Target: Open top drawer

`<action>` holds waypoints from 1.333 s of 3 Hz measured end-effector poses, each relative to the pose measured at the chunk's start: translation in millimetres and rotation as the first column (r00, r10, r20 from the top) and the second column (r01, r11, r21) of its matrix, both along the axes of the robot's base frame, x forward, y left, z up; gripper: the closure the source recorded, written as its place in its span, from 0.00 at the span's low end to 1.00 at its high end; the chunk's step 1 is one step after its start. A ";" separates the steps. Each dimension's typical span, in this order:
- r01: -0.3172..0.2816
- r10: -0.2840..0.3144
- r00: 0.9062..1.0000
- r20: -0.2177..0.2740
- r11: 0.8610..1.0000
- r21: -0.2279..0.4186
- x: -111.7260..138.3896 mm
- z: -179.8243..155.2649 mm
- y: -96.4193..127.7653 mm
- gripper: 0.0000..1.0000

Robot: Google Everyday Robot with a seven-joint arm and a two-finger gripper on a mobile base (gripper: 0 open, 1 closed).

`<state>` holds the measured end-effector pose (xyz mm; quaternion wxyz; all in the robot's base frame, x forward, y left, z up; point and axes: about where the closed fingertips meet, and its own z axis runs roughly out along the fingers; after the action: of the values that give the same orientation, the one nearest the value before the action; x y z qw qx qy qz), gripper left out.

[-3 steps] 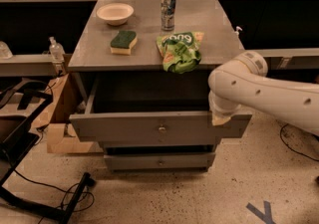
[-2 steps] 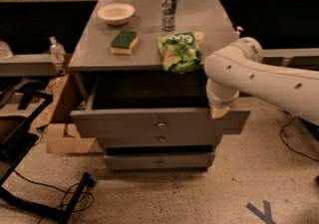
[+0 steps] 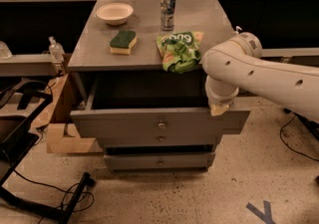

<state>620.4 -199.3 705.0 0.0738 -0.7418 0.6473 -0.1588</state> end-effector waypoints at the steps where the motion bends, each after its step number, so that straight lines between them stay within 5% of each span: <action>1: 0.012 -0.013 0.999 -0.035 1.000 -0.029 -15.5 22.6 5.2 1.00; 2: 0.030 -0.035 0.995 -0.091 0.998 -0.063 -44.2 71.0 18.6 1.00; 3: 0.044 -0.060 0.987 -0.152 0.994 -0.104 -63.8 76.2 10.5 0.85; 4: 0.037 -0.050 0.989 -0.138 0.995 -0.091 -57.6 70.0 11.0 0.62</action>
Offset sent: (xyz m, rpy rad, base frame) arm -0.0921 0.0299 0.1330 -0.1261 0.2093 -0.0722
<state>562.8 -188.3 775.0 -0.0081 -0.7393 0.6593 -0.1366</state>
